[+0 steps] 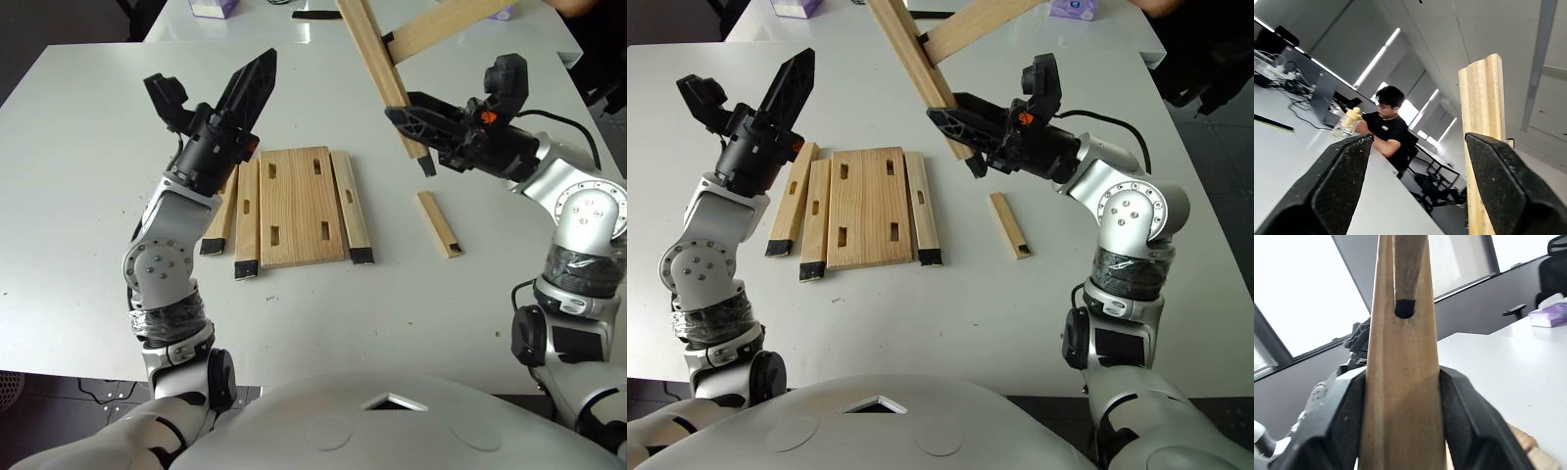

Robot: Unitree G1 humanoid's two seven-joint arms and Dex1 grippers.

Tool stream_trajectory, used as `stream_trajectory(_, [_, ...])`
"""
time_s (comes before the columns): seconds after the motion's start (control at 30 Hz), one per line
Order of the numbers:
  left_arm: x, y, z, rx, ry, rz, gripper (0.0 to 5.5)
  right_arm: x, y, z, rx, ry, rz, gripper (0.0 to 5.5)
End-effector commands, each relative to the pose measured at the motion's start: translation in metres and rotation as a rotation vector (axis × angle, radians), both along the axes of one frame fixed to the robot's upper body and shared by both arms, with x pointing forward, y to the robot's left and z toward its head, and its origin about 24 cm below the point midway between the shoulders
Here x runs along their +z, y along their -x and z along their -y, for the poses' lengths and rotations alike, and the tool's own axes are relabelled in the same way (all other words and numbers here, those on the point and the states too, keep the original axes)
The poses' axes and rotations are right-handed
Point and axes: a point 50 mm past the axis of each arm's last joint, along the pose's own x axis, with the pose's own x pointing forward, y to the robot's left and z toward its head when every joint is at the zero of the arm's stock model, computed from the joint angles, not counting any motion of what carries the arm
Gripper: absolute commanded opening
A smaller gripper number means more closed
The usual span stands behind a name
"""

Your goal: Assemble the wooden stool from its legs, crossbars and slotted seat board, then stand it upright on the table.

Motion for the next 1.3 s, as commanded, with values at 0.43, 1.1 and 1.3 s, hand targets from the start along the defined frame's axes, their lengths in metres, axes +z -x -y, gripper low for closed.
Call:
stream_trajectory(0.43, [0.036,0.016,0.014,-0.406,-0.086,0.103,3.48,0.008,0.010,-0.013,0.195,0.025,0.049,2.06])
stream_trajectory(1.1, [0.033,0.014,0.018,-0.487,-0.208,0.138,3.48,-0.018,0.023,-0.016,0.255,0.137,0.071,2.06])
stream_trajectory(1.3, [0.030,0.016,0.019,-0.494,-0.213,0.138,3.48,-0.018,0.024,-0.017,0.255,0.125,0.073,2.06])
